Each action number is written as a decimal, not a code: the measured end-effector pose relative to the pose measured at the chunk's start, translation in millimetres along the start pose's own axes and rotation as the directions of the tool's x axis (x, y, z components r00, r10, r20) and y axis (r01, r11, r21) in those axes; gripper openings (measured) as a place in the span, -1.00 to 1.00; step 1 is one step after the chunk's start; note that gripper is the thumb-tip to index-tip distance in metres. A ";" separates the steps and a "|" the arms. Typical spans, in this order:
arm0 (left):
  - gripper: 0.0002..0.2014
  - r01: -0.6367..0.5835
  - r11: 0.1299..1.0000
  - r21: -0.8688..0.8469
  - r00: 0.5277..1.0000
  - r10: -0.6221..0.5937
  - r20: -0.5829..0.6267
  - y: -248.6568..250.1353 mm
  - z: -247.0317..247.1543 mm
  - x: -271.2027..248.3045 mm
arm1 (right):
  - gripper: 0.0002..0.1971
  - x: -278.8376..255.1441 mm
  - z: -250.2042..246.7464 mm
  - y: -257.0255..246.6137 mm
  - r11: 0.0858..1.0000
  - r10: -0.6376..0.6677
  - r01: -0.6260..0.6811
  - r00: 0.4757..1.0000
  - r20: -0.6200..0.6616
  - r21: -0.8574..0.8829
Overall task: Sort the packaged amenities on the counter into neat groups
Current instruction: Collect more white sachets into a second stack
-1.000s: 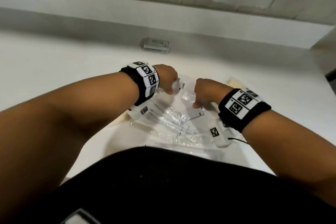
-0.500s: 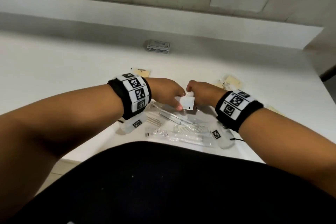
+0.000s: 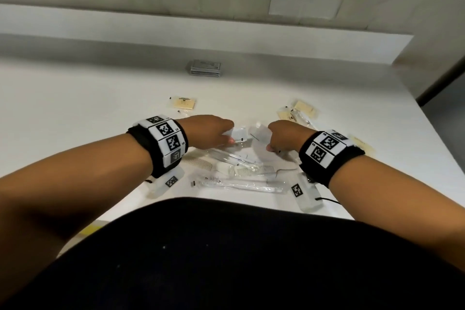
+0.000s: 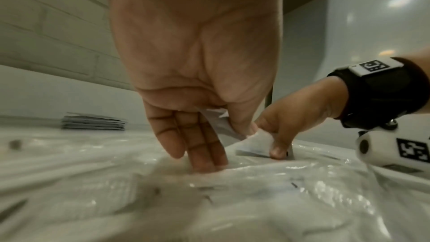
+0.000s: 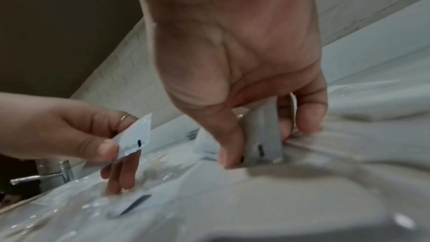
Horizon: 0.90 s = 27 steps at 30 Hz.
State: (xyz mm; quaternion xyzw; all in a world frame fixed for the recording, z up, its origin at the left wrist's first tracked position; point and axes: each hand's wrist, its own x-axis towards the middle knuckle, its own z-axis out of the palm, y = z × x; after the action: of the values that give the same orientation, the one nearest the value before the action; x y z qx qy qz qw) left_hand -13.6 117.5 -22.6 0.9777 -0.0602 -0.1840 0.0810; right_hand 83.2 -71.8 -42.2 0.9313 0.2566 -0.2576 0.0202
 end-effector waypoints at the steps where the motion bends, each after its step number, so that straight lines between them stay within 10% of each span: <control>1: -0.68 0.014 1.000 -0.005 1.000 -0.014 -0.001 -1.4 1.6 -3.5 | -0.63 -4.8 0.4 3.8 1.000 -0.006 0.005 0.999 -0.049 -0.020; 6: -0.68 0.031 0.999 -0.042 0.999 -0.032 -0.020 -3.5 6.3 -12.9 | -0.75 -54.0 -6.8 15.3 0.945 -0.099 0.137 0.985 -0.140 0.296; 11: -0.73 -0.037 0.997 -0.064 0.999 0.035 -0.038 8.2 9.3 -7.4 | -0.79 -82.7 10.4 23.5 0.980 -0.195 0.189 0.971 0.138 0.057; 18: -0.77 -0.078 0.997 0.029 0.997 0.078 0.000 20.8 19.1 -4.5 | -0.68 -80.0 29.6 20.3 0.930 -0.366 0.364 0.928 -0.066 -0.044; 27: -0.52 0.021 0.998 0.066 0.988 -0.031 0.153 28.3 14.2 1.5 | -0.80 -70.1 15.3 53.8 0.989 -0.102 0.109 0.993 -0.066 0.104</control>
State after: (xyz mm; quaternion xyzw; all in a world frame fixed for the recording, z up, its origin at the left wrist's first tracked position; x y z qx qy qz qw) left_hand -19.9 87.6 -31.2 0.9634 -0.0595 -0.2578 0.0421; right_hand 50.7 -153.9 -26.2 0.9236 0.2919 -0.2432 -0.0512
